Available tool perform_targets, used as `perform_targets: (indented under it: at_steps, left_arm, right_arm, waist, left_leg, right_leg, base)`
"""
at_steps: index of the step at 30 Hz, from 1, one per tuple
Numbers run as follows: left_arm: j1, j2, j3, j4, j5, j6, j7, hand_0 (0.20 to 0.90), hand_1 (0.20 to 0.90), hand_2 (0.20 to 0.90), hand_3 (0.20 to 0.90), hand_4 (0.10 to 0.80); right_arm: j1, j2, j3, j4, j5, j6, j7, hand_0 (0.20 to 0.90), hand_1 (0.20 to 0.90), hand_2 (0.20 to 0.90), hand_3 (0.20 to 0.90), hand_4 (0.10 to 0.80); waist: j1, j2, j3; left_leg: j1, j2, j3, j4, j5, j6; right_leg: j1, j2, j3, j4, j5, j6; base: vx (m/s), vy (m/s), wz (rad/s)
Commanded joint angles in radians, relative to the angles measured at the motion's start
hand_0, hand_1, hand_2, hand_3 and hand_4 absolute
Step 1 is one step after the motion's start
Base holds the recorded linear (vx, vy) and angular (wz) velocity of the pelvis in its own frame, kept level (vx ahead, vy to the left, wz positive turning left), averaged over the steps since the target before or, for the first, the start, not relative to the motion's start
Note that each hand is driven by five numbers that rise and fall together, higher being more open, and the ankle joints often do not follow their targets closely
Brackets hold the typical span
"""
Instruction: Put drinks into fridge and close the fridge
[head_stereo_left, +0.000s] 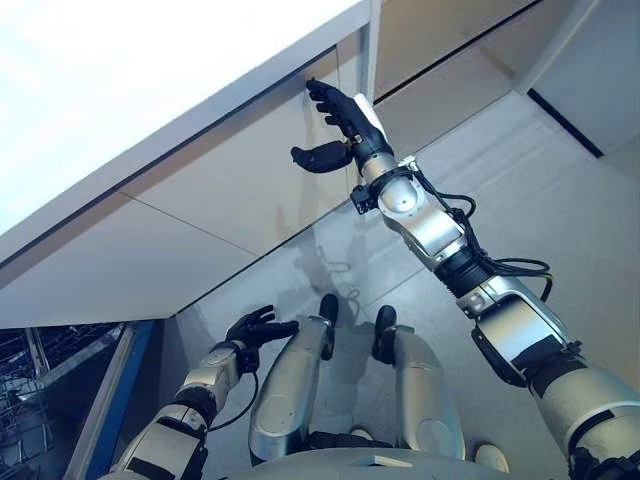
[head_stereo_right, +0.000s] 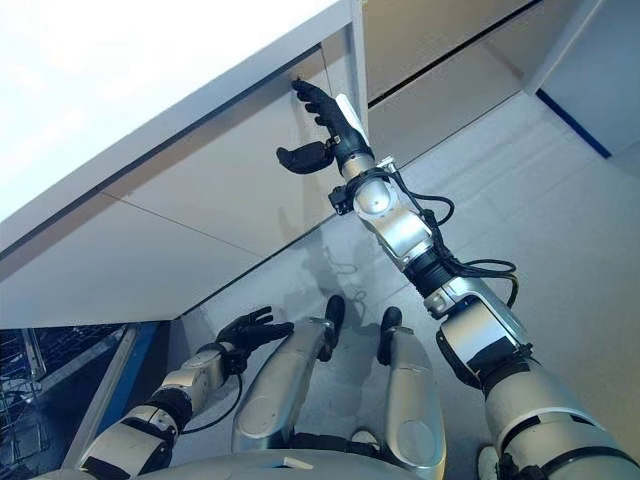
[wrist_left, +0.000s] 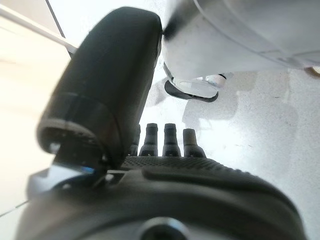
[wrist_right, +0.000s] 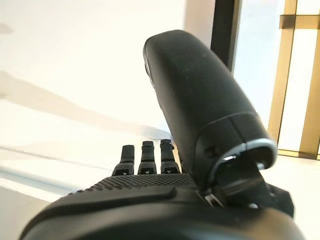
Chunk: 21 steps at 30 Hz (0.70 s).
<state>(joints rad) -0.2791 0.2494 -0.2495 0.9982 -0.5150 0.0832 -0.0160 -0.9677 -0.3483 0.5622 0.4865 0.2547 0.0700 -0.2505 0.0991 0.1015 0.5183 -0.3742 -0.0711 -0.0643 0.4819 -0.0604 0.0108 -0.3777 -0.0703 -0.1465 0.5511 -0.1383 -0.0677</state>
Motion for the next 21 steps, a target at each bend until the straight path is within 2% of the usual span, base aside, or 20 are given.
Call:
perform_targets:
  at_steps: [1, 6, 9, 10, 12, 13, 14, 17, 18, 21]
  left_arm:
    - [0.074, 0.040, -0.053, -0.024, 0.040, -0.011, 0.008, 0.900, 0.900, 0.900, 0.900, 0.800]
    - [0.090, 0.046, -0.054, 0.005, 0.045, -0.016, -0.010, 0.900, 0.900, 0.900, 0.900, 0.800]
    - [0.112, 0.046, -0.049, 0.022, 0.056, -0.016, -0.020, 0.900, 0.900, 0.900, 0.900, 0.800]
    - [0.134, 0.045, -0.041, 0.027, 0.061, -0.021, -0.022, 0.900, 0.900, 0.900, 0.900, 0.800]
    - [0.160, 0.042, -0.029, 0.023, 0.066, -0.028, -0.025, 0.900, 0.900, 0.900, 0.900, 0.800]
    - [0.190, 0.037, -0.016, 0.014, 0.072, -0.030, -0.019, 0.900, 0.900, 0.900, 0.900, 0.800]
    - [0.206, 0.034, -0.011, 0.005, 0.072, -0.032, -0.014, 0.900, 0.900, 0.900, 0.900, 0.800]
    - [0.274, 0.021, 0.028, -0.033, 0.080, -0.035, -0.011, 0.900, 0.900, 0.900, 0.900, 0.800]
    - [0.299, 0.011, 0.045, -0.051, 0.084, -0.037, -0.010, 0.900, 0.900, 0.900, 0.900, 0.800]
    - [0.328, 0.009, 0.066, -0.069, 0.085, -0.034, -0.023, 0.900, 0.900, 0.900, 0.900, 0.800]
  right_arm:
    - [-0.204, 0.000, -0.072, -0.032, 0.037, -0.159, -0.065, 0.900, 0.900, 0.900, 0.900, 0.800]
    - [-0.164, -0.033, -0.111, 0.002, 0.083, -0.212, -0.110, 0.900, 0.900, 0.900, 0.900, 0.800]
    - [-0.071, -0.071, -0.159, 0.004, 0.119, -0.224, -0.124, 0.900, 0.900, 0.900, 0.900, 0.800]
    - [0.017, -0.092, -0.187, -0.011, 0.135, -0.244, -0.108, 0.900, 0.900, 0.900, 0.900, 0.800]
    - [0.122, -0.102, -0.218, -0.036, 0.110, -0.230, -0.097, 0.900, 0.900, 0.900, 0.900, 0.800]
    - [0.250, -0.106, -0.247, -0.074, 0.121, -0.226, -0.078, 0.900, 0.900, 0.900, 0.900, 0.800]
    - [0.308, -0.105, -0.262, -0.088, 0.119, -0.204, -0.076, 0.900, 0.900, 0.900, 0.900, 0.800]
    - [0.600, -0.100, -0.347, -0.120, 0.076, -0.229, -0.008, 0.900, 0.900, 0.900, 0.900, 0.800]
    - [0.702, -0.092, -0.368, -0.120, 0.058, -0.212, 0.014, 0.900, 0.900, 0.900, 0.900, 0.800]
    - [0.845, -0.061, -0.386, -0.059, 0.015, -0.202, 0.063, 0.900, 0.900, 0.900, 0.900, 0.800]
  waist:
    - [0.006, -0.032, -0.037]
    - [-0.002, -0.054, -0.074]
    - [-0.019, -0.076, -0.115]
    - [-0.031, -0.090, -0.139]
    - [-0.047, -0.104, -0.168]
    - [-0.063, -0.116, -0.197]
    - [-0.072, -0.122, -0.212]
    - [-0.103, -0.135, -0.274]
    - [-0.116, -0.139, -0.296]
    - [-0.133, -0.145, -0.331]
  left_leg:
    - [0.070, -0.023, 0.060, 0.055, -0.138, 0.044]
    - [0.148, -0.005, 0.055, -0.037, -0.114, 0.034]
    - [0.211, 0.005, 0.059, -0.112, -0.095, 0.026]
    - [0.242, 0.008, 0.063, -0.150, -0.086, 0.022]
    - [0.274, 0.009, 0.069, -0.188, -0.078, 0.021]
    - [0.304, 0.011, 0.077, -0.224, -0.071, 0.020]
    - [0.317, 0.013, 0.082, -0.237, -0.067, 0.019]
    - [0.367, 0.019, 0.105, -0.297, -0.059, 0.023]
    - [0.386, 0.021, 0.117, -0.325, -0.056, 0.025]
    - [0.422, 0.022, 0.134, -0.370, -0.051, 0.022]
  right_leg:
    - [0.110, 0.007, 0.053, -0.057, -0.018, 0.016]
    - [0.186, 0.014, 0.048, -0.151, 0.004, 0.023]
    - [0.245, 0.018, 0.046, -0.229, 0.022, 0.037]
    - [0.273, 0.020, 0.048, -0.270, 0.033, 0.045]
    - [0.304, 0.024, 0.050, -0.314, 0.046, 0.054]
    - [0.334, 0.026, 0.052, -0.356, 0.058, 0.063]
    - [0.347, 0.027, 0.052, -0.373, 0.065, 0.068]
    - [0.380, 0.031, 0.067, -0.430, 0.088, 0.088]
    - [0.392, 0.032, 0.074, -0.459, 0.101, 0.097]
    - [0.416, 0.032, 0.074, -0.514, 0.126, 0.114]
  base:
    - [0.037, -0.038, 0.03]
    - [0.073, -0.041, 0.02]
    - [0.070, -0.016, 0.01]
    - [0.080, -0.009, 0.01]
    - [0.091, 0.001, -0.02]
    - [0.106, 0.007, -0.06]
    - [0.097, 0.010, -0.06]
    - [0.041, 0.034, -0.08]
    - [-0.010, 0.037, -0.25]
    - [-0.030, 0.017, -0.31]
